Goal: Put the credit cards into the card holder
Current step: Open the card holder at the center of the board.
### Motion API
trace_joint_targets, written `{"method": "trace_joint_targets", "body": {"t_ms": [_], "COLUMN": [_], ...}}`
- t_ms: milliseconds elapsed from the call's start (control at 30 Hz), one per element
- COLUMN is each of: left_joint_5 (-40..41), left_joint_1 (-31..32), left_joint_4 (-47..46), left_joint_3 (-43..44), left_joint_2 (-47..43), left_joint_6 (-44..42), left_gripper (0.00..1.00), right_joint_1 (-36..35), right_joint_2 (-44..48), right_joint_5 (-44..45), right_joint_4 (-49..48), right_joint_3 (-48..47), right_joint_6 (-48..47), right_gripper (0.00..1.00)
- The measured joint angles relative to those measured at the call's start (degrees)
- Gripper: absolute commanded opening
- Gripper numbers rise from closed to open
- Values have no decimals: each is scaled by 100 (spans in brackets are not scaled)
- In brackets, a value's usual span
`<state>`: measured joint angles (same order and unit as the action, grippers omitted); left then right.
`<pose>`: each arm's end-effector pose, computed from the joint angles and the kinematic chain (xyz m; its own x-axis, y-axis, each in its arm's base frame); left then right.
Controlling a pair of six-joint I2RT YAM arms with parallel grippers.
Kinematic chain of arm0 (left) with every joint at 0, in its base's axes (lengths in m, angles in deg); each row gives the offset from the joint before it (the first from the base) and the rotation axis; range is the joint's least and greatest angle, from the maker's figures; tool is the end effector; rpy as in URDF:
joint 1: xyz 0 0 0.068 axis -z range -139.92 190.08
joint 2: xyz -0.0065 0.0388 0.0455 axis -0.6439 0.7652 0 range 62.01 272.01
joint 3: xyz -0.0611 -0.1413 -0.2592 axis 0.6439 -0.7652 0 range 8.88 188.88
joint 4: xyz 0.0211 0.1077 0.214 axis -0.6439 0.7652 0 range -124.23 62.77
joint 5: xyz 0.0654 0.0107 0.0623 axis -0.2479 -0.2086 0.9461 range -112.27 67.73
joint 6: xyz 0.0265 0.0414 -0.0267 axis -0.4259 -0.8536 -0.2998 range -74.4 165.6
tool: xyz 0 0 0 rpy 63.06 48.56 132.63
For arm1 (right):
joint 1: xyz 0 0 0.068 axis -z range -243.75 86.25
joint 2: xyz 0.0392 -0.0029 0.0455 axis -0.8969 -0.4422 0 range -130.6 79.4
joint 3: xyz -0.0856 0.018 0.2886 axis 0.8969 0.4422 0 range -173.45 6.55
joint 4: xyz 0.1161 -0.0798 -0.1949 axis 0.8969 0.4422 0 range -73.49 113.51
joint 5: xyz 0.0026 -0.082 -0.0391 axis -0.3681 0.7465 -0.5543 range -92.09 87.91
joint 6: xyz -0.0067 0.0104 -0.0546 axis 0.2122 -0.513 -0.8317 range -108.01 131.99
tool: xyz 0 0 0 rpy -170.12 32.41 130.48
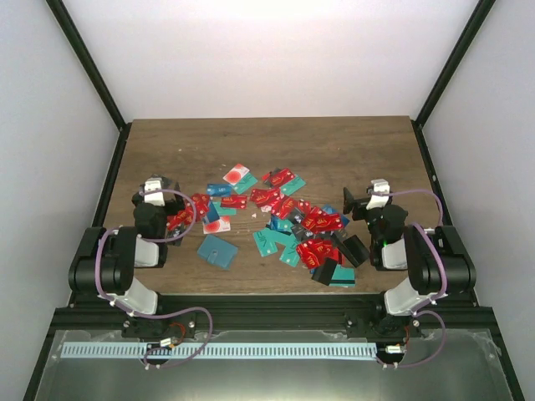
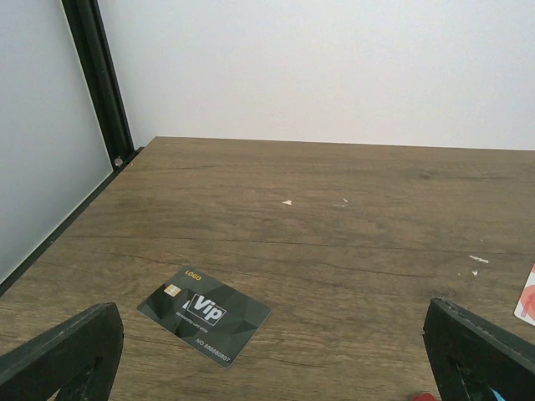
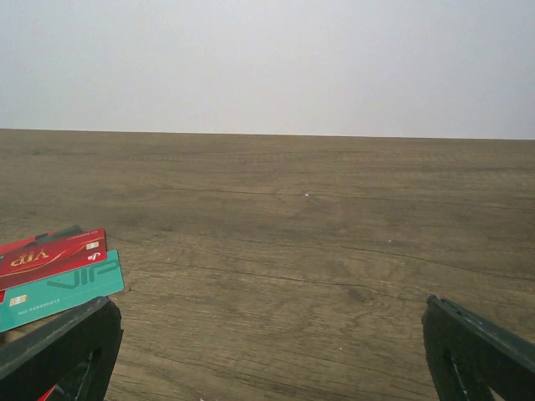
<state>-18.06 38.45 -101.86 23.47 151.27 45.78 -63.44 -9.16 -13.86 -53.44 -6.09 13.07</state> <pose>0.2444 0.0098 0.1945 -0.1221 -0.0066 -0.9925 -0.1016 0.9948 0.0059 0.2361 0.0066 0.1942 -0.1076 0.0191 -0.9940 -0.1955 0.9799 0.0400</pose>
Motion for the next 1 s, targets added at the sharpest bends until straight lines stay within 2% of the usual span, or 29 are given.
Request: {"method": "trace_joint_targets", "body": {"t_ms": [667,800,1000], "left_joint_5": [2,114,267], "left_joint_1": [0,2,0], "left_joint_4": [33,1137,3471], "left_joint_3": [7,476,2476], "left_joint_2": [-13,-442,-1187], "left_joint_6": [0,28,144], "left_gripper": [100,100,100], "right_joint_1": [0,4,11], "right_joint_2": [63,592,1325], "right_joint_5": [170,291,356], "right_joint_4": [188,1099,2455], "right_joint_3": [-42,-466,-1805], "right_joint_6": [50,118,282], "right_gripper": [100,100,100]}}
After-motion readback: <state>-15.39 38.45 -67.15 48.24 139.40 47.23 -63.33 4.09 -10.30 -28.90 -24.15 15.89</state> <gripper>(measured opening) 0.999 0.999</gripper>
